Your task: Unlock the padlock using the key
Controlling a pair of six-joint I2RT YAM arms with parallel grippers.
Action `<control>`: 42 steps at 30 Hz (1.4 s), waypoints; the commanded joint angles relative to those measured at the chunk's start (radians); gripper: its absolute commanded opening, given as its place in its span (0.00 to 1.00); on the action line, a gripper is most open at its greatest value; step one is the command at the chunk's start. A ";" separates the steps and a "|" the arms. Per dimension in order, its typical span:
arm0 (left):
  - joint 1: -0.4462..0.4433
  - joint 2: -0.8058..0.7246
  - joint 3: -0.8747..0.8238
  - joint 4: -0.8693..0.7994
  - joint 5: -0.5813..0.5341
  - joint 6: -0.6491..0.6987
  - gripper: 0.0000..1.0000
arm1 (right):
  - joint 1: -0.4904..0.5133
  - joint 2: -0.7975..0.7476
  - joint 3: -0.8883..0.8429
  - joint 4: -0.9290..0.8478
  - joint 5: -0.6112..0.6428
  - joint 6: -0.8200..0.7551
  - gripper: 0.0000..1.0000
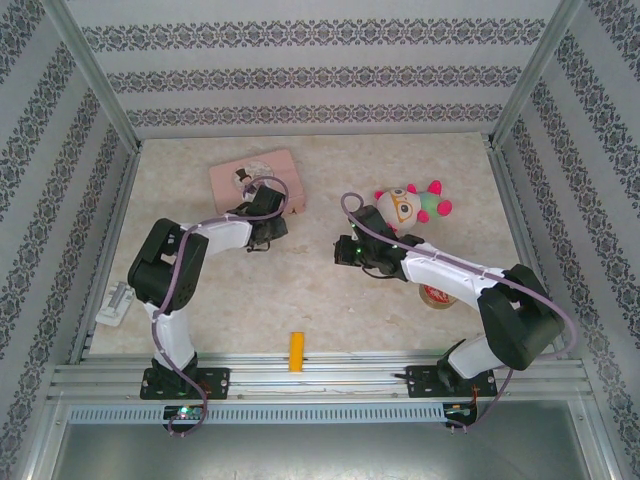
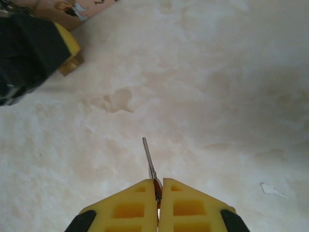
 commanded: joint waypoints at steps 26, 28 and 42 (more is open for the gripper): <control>-0.174 -0.084 -0.176 0.307 0.294 -0.292 0.23 | 0.201 0.135 -0.304 0.723 0.122 -0.029 0.00; -0.174 -0.080 -0.180 0.322 0.308 -0.295 0.23 | 0.201 0.140 -0.306 0.732 0.143 -0.025 0.00; -0.174 -0.068 -0.176 0.336 0.337 -0.300 0.22 | 0.170 0.202 -0.262 0.764 0.165 0.004 0.00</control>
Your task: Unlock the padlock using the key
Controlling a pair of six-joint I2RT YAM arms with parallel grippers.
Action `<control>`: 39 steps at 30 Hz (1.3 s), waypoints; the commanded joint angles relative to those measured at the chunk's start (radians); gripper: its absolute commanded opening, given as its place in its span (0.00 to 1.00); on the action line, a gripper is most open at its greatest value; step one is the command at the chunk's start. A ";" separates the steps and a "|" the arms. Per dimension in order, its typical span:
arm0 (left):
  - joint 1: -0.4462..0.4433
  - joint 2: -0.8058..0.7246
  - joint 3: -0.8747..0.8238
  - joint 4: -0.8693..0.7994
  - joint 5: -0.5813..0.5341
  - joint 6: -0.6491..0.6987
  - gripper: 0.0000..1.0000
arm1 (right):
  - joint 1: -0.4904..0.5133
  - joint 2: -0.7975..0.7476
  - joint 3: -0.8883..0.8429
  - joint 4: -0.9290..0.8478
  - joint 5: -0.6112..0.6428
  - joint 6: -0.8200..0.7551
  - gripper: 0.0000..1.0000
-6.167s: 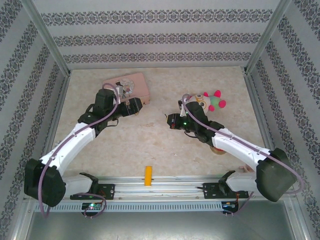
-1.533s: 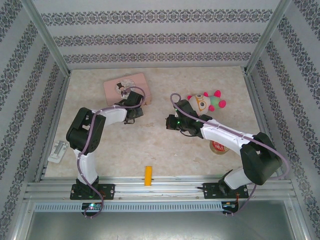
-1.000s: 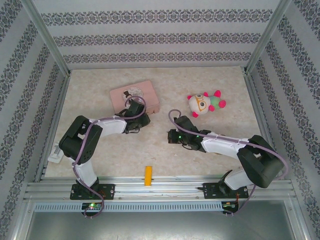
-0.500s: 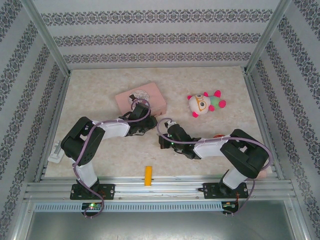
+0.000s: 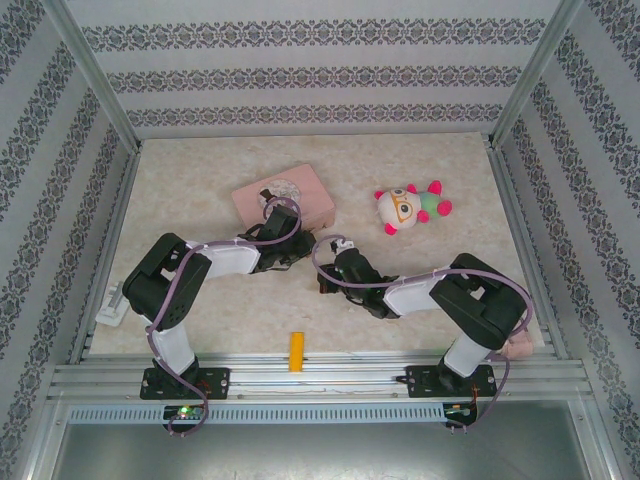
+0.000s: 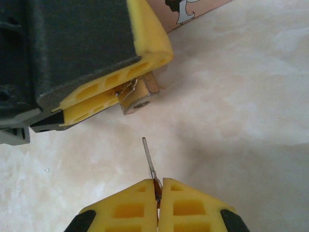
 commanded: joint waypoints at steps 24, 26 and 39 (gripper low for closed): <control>-0.015 0.022 -0.015 0.094 0.101 -0.041 0.21 | -0.038 0.066 0.065 0.102 -0.016 0.014 0.00; -0.015 0.022 -0.017 0.096 0.102 -0.043 0.21 | -0.039 0.069 0.070 0.103 -0.018 0.013 0.00; -0.016 0.015 -0.026 0.102 0.111 -0.047 0.20 | -0.046 0.083 0.074 0.132 -0.017 0.030 0.00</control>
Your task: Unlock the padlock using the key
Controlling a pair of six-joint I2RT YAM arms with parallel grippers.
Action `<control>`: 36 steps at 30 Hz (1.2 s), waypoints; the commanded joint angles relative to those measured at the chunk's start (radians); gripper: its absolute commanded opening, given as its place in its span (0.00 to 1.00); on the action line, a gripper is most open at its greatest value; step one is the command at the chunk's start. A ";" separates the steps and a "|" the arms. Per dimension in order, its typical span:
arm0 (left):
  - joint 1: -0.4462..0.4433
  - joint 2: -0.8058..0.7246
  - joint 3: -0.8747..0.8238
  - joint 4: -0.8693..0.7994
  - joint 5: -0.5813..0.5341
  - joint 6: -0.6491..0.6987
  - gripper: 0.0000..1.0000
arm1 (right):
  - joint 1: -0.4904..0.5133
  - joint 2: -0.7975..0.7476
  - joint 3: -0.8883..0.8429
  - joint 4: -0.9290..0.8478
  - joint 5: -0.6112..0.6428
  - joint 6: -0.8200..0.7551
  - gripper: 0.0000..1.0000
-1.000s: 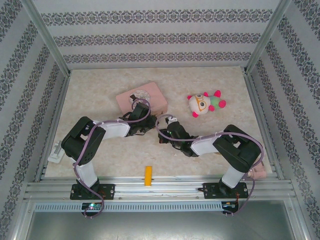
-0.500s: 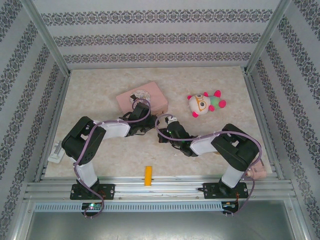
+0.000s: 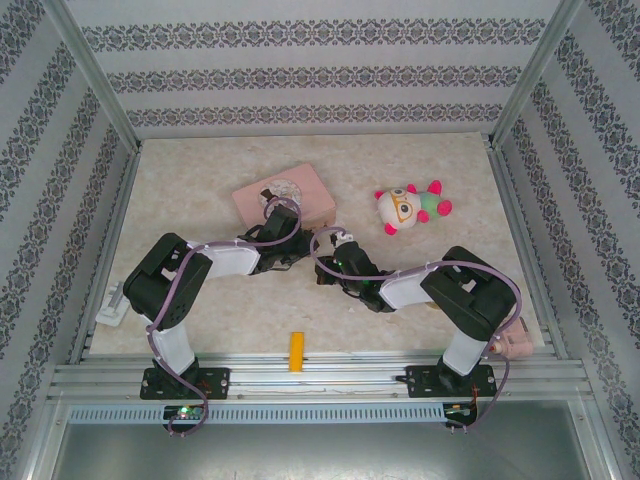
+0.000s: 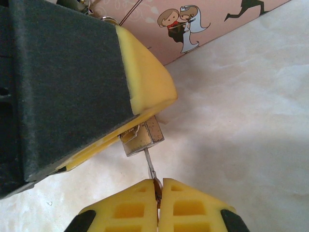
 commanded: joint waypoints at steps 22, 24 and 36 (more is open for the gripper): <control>-0.013 0.007 -0.018 0.074 0.104 -0.051 0.17 | -0.086 0.175 -0.062 0.453 -0.162 0.190 0.00; -0.012 0.006 -0.022 0.076 0.103 -0.051 0.17 | -0.084 0.183 -0.066 0.464 -0.162 0.195 0.00; -0.004 -0.008 -0.036 0.093 0.103 -0.058 0.17 | -0.082 0.172 -0.086 0.456 -0.134 0.197 0.00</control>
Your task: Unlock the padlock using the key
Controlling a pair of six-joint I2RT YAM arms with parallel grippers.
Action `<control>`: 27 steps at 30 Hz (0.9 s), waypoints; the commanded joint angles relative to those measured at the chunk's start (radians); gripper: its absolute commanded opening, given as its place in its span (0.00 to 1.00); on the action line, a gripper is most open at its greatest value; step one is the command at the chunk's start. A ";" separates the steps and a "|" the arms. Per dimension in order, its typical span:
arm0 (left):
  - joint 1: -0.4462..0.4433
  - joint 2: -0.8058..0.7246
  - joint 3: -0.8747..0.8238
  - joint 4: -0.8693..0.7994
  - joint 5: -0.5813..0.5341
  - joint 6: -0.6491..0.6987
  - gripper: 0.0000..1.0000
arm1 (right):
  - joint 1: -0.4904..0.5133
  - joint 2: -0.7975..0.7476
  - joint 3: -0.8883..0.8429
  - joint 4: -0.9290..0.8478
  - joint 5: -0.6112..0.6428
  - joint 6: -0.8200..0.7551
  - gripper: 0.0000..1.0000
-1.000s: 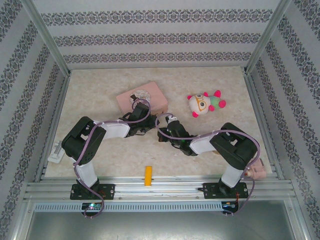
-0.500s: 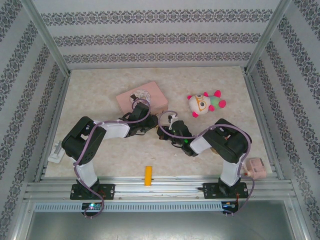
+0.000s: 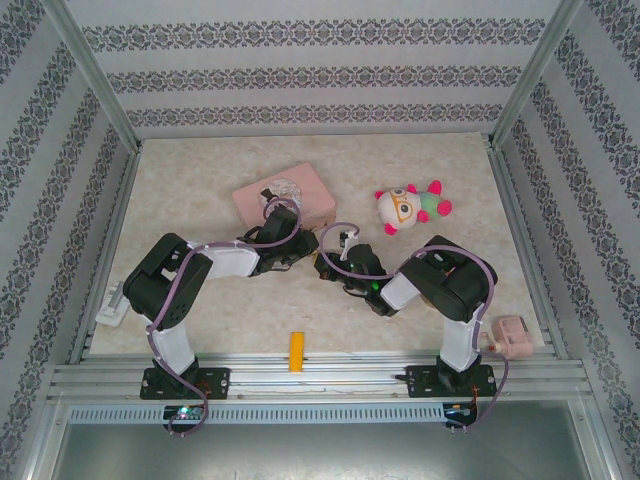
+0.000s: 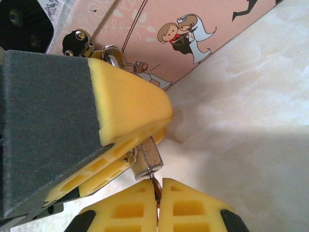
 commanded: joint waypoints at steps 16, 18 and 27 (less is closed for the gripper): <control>-0.004 -0.038 -0.020 -0.008 0.131 -0.017 0.17 | -0.026 0.012 0.019 -0.016 0.021 0.015 0.00; -0.004 -0.045 -0.020 -0.019 0.139 -0.011 0.17 | -0.035 0.008 0.017 -0.019 0.018 0.015 0.00; -0.003 -0.044 -0.014 -0.012 0.190 -0.014 0.17 | -0.053 0.009 0.037 -0.032 -0.007 0.006 0.00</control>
